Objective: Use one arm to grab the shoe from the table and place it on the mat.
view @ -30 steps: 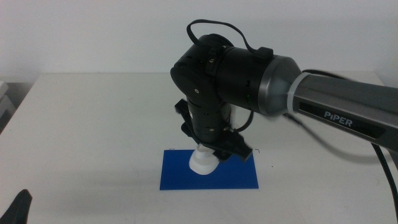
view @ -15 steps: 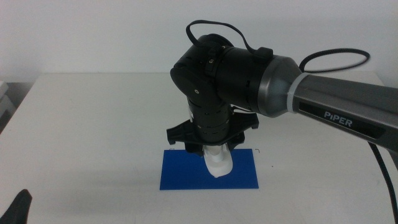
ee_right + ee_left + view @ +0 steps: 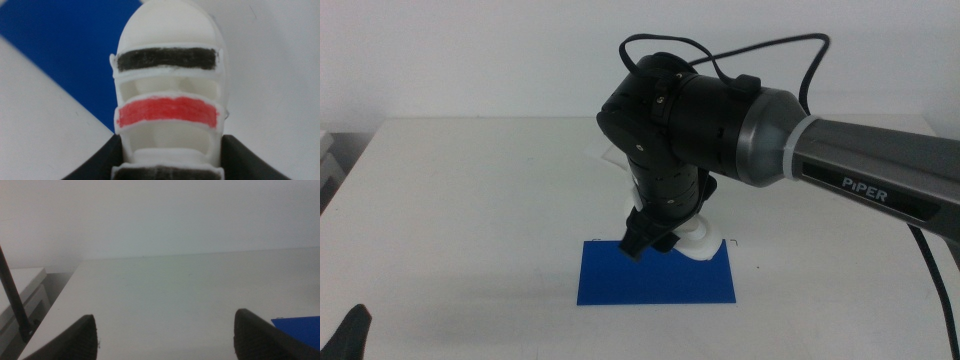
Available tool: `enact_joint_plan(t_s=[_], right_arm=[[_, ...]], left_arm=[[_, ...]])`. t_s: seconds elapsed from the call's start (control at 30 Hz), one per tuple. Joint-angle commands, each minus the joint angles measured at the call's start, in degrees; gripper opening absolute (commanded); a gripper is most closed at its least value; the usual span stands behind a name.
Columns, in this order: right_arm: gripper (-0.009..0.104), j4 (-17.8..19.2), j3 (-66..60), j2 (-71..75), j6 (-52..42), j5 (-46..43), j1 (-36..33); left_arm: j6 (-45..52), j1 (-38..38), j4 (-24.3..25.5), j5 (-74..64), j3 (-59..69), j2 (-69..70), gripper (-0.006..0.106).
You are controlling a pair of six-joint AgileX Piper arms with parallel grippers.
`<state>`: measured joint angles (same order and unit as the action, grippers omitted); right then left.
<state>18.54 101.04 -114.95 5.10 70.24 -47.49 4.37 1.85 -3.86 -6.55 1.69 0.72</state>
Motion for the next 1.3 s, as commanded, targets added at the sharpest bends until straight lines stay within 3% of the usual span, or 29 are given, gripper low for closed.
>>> enact_joint_plan(t_s=[0.0, 0.1, 0.2, 0.5, 0.63, 1.27], right_arm=[[0.004, 2.44, 1.77, 3.33, -7.82, 1.41, 0.82], [0.004, 0.35, 1.77, 3.33, -12.58, 1.32, 1.28], [0.004, -4.65, 1.77, 3.33, -16.84, 1.06, 2.09], [0.004, -16.44, 1.77, 3.33, -44.26, -5.24, 4.84], [0.004, -21.22, 1.77, 3.33, -47.85, -6.25, 6.41], [-0.002, -25.54, 1.66, -3.72, -51.54, -10.59, 11.80]], left_arm=[[-0.29, 0.26, -0.55, 4.69, 0.40, 0.76, 0.094], [-0.29, 0.26, -0.55, 4.69, 0.40, 0.76, 0.094], [-0.29, 0.26, -0.55, 4.69, 0.40, 0.76, 0.094], [-0.29, 0.26, -0.55, 4.69, 0.40, 0.76, 0.094], [-0.29, 0.26, -0.55, 4.69, 0.40, 0.76, 0.094], [-0.29, 0.26, -0.55, 4.69, 0.40, 0.76, 0.094]])
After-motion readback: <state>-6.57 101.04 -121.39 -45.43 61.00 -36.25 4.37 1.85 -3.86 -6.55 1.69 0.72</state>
